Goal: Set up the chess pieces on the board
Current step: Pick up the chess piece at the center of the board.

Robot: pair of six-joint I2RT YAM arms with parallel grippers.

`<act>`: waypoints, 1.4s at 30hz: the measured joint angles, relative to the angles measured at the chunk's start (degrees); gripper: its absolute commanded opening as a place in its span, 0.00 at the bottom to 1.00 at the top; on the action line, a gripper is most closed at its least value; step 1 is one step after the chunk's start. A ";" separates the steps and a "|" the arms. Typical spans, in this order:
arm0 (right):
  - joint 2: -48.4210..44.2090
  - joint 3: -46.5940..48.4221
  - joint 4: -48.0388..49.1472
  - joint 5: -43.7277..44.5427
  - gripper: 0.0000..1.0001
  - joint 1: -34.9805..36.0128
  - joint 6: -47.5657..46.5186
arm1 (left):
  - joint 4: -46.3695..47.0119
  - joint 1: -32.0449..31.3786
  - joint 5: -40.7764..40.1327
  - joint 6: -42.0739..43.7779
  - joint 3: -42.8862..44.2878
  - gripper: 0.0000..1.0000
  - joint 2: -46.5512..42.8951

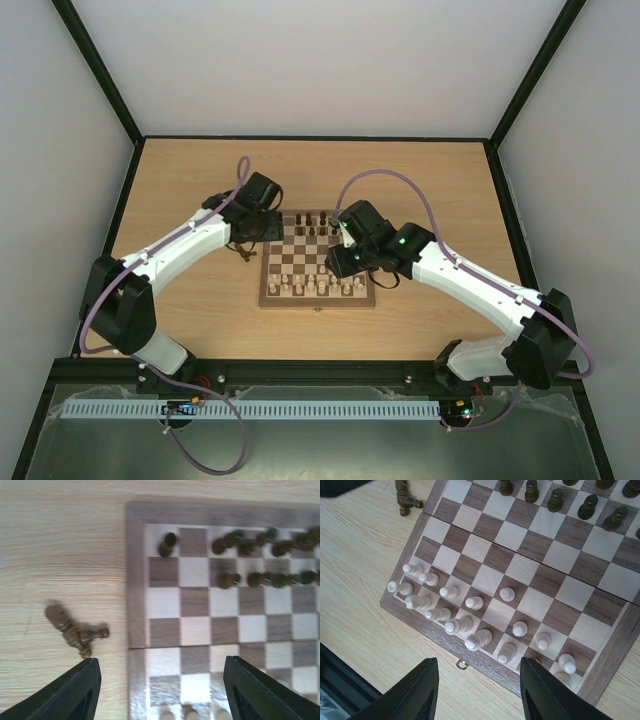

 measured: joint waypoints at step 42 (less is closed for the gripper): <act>1.20 0.00 0.04 -1.90 0.46 0.00 0.00 | 16.28 17.59 3.98 -3.30 -16.02 0.45 7.37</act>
